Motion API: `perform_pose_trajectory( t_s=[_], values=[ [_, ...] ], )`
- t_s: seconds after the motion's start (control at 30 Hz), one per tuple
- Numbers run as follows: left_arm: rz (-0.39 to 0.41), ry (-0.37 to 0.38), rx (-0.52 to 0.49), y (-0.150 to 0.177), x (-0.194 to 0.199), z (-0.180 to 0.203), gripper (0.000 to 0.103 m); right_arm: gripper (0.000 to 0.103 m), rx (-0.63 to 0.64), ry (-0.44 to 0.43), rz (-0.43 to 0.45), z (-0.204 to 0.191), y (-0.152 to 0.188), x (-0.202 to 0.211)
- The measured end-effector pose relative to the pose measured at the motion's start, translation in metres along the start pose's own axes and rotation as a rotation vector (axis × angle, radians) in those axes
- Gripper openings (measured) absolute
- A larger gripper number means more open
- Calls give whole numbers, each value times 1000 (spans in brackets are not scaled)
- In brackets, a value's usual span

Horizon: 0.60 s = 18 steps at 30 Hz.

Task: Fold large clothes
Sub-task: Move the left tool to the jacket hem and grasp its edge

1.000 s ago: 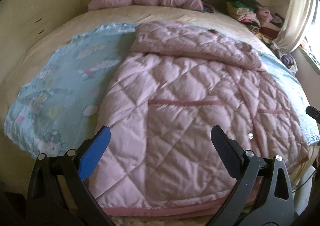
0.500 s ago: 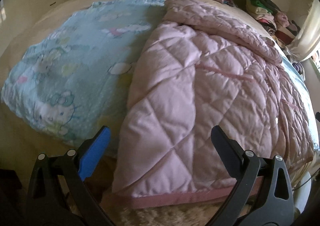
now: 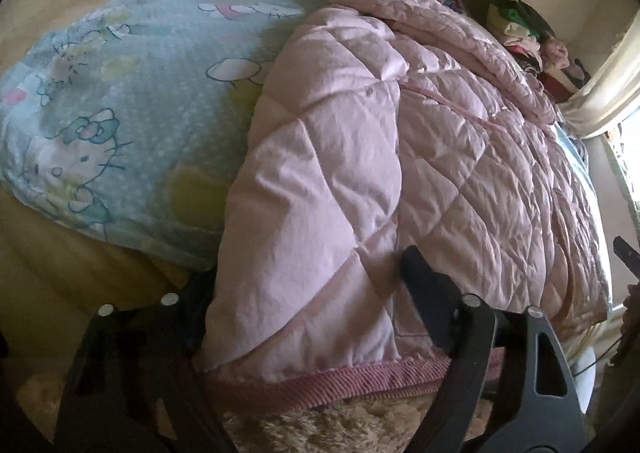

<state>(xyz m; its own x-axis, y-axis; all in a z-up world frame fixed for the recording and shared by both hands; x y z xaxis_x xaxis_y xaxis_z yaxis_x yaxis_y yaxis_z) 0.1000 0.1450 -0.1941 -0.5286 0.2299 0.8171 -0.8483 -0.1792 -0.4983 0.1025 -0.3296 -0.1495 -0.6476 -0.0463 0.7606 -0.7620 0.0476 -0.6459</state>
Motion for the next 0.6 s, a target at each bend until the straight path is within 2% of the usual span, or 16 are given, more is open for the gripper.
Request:
perform_pose_trajectory(
  t_s=[0.03, 0.07, 0.2, 0.33, 0.6],
  values=[
    [2, 5, -3, 0, 0, 1, 58, 99, -5, 3, -6, 3, 3, 0],
    [6, 12, -2, 0, 2, 3, 55, 99, -11, 4, -14, 6, 6, -1],
    [35, 43, -9, -3, 13, 11, 26, 99, -23, 11, -43, 16, 16, -4],
    [64, 27, -46, -9, 20, 21, 17, 99, -35, 10, -74, 23, 26, -6],
    [123, 53, -53, -27, 40, 32, 13, 99, -46, -16, -160, 25, 52, -16]
  ],
)
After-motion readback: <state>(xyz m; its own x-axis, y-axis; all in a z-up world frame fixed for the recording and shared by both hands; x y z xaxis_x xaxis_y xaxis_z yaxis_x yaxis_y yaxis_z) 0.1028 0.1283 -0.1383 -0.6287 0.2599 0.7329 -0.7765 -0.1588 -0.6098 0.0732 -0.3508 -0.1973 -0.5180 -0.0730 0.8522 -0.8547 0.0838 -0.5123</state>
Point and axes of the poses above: each gripper's, at about its wrist camera, not at the fingertips, and x roughly against the way its jaws point, z to its right, y to its underside, the point moved 9 cm from there along -x, roughly the way its jaws point, and after that the axes turned 1 degree about y, right-handed, at the moved point
